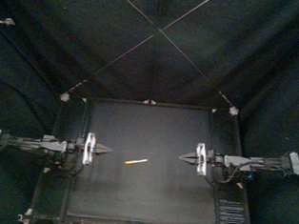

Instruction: Uncap the pen

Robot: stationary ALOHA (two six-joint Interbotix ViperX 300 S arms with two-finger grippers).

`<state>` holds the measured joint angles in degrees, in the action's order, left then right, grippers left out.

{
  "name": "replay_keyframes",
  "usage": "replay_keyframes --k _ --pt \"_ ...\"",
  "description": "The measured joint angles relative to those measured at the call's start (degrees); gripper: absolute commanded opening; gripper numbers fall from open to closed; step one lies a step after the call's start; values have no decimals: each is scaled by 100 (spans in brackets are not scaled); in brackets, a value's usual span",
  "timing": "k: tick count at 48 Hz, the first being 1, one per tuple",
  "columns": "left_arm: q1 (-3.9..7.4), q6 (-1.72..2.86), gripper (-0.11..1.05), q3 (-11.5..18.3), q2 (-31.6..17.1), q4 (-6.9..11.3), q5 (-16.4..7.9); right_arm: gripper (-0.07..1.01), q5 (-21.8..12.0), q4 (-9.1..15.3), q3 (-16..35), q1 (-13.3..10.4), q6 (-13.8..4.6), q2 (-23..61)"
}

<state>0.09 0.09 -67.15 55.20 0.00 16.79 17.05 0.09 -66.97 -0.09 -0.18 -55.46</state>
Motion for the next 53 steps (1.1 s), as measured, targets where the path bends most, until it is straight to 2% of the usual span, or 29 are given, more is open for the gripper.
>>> replay_keyframes --k 3,10,17,21,26,31,37,44,47,53 --pt "9 -26 -5 -35 -70 0 18 -1 0 0 0 -9 0 35" --pt "9 -26 1 -53 -580 0 35 7 114 0 18 -53 -18 642" --pt "18 -26 3 -35 -1090 0 35 12 325 9 281 -202 18 1784" --pt "18 -26 9 -18 -1336 0 35 19 378 9 615 -334 26 2646" --pt "26 -9 20 -18 -1591 9 35 32 387 35 1081 -475 62 3647" --pt "53 0 34 -18 -1758 97 35 53 396 62 1503 -580 -9 4465" --pt "79 -9 54 -18 -1828 220 35 75 396 62 2013 -650 70 5361" --pt "88 -9 69 -62 -1837 246 35 91 229 141 2435 -659 18 6091" --pt "88 -9 73 -88 -1837 255 35 92 105 176 2575 -650 -35 6293" --pt "88 -9 75 -123 -1837 255 35 92 -255 185 2856 -642 -18 6645"
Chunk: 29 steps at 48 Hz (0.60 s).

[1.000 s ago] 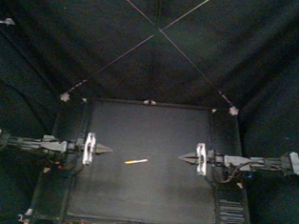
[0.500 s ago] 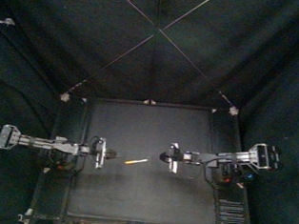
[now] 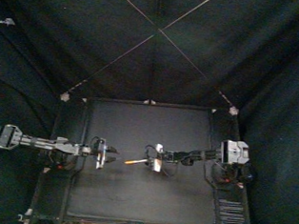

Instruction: Uncap the pen

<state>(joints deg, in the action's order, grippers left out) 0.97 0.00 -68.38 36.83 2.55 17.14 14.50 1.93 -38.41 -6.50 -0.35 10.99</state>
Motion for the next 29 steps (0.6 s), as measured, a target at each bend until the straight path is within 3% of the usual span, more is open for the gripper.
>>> replay_keyframes --k 9,17,29 --pt "9 0 75 -9 0 0 -9 91 -545 9 369 9 35 360" --pt "9 0 75 -26 -9 0 0 87 -738 18 475 9 35 571" --pt "35 0 77 9 -316 44 -88 58 -747 149 483 44 9 598"
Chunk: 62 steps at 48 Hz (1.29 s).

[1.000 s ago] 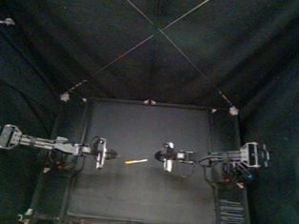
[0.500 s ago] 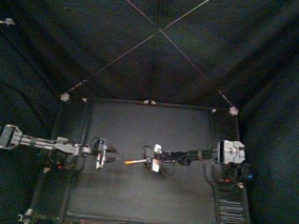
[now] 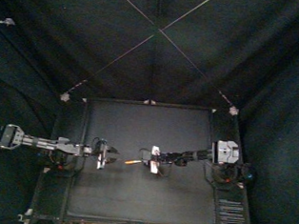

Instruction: Uncap the pen

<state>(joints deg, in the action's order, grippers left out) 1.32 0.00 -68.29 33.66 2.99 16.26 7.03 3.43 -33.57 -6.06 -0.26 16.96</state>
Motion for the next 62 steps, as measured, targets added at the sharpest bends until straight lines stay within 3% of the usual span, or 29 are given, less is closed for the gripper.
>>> replay_keyframes --k 6,7,9,11,17,26,37,62 --pt "132 -9 80 176 -281 9 -255 53 -44 9 -18 -9 0 -44" --pt "176 -26 80 220 -343 0 -316 53 -53 9 -18 -18 0 -70" --pt "246 0 81 281 -413 9 -431 53 -70 9 -26 -26 0 -132" --pt "308 -9 82 360 -510 9 -554 53 -79 9 -35 -26 0 -211" --pt "387 -18 85 563 -782 -44 -809 53 -88 18 -35 -44 9 -519" --pt "396 -35 85 756 -1213 -176 -967 53 -97 18 -35 -44 44 -729" --pt "396 -35 85 879 -1696 -185 -1055 53 -97 26 -35 -44 44 -747" --pt "466 -35 81 1116 -2479 -299 -1072 53 -105 97 -35 -26 44 -809"
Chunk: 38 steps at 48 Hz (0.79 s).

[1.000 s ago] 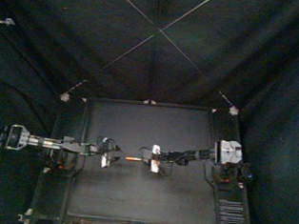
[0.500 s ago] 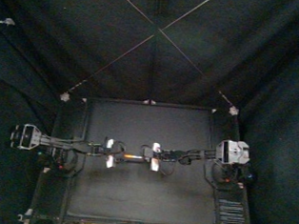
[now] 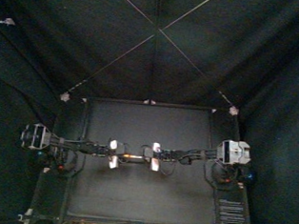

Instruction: Uncap the pen

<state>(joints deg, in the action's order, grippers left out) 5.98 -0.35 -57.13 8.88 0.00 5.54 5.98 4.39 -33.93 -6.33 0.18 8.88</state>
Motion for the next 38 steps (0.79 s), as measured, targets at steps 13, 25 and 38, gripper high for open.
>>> replay_keyframes --k 13,25,38 --pt "70 -9 58 202 -202 -211 0 53 9 0 0 0 0 0" --pt "88 -9 44 246 -237 -378 -53 53 9 0 -62 -18 -18 -18" --pt "167 -9 43 176 -26 -396 -211 53 246 -26 -448 -62 -26 -422"
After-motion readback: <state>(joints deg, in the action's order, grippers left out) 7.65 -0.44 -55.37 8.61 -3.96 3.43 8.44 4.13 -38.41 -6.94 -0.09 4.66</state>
